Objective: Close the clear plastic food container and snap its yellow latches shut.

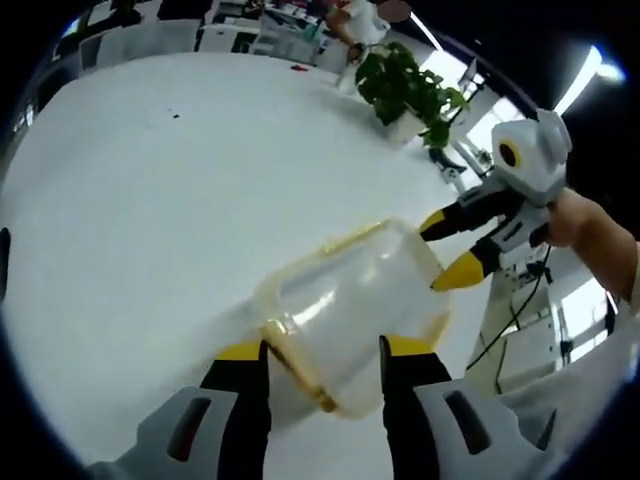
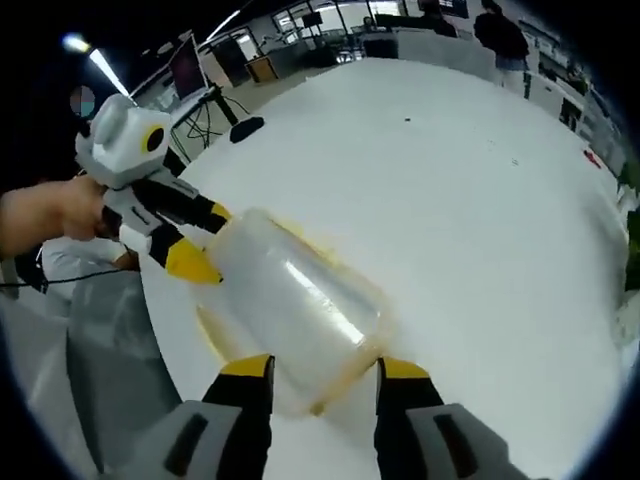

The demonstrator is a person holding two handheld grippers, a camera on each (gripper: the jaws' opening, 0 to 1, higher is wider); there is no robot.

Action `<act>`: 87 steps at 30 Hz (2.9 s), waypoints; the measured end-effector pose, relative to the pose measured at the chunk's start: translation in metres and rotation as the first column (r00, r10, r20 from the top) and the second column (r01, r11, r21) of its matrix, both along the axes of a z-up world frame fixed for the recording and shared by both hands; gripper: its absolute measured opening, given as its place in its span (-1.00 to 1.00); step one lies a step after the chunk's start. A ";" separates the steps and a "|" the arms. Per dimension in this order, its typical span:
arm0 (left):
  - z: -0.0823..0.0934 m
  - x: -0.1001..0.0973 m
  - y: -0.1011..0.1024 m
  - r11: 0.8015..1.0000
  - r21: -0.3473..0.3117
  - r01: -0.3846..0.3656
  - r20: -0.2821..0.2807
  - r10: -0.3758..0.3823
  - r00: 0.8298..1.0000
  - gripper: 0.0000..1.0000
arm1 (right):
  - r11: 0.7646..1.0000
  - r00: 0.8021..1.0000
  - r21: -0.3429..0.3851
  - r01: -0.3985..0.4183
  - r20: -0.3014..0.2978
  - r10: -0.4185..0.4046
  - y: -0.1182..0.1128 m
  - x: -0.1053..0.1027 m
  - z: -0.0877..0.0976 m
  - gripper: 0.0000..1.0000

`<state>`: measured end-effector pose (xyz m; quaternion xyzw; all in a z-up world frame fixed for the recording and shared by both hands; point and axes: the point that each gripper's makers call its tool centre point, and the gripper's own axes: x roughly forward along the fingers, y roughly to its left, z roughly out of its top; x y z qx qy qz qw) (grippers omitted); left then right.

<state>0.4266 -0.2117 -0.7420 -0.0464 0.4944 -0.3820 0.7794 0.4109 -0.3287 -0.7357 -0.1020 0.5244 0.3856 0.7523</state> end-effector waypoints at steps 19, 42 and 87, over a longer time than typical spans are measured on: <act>0.007 -0.011 0.013 0.993 0.053 0.104 0.069 -0.107 0.992 0.17 | 0.966 0.949 -0.011 -0.258 0.184 0.255 0.020 -0.005 0.024 -0.32; 0.064 -0.016 -0.013 0.863 0.161 0.479 0.453 -0.496 0.741 0.28 | 0.881 0.837 0.030 -0.473 0.327 0.438 0.045 -0.010 0.051 -0.28; 0.031 -0.030 -0.051 0.693 0.233 0.682 0.460 -0.697 0.551 -0.40 | 0.762 0.716 -0.030 -0.647 0.320 0.621 0.078 0.006 0.024 -0.42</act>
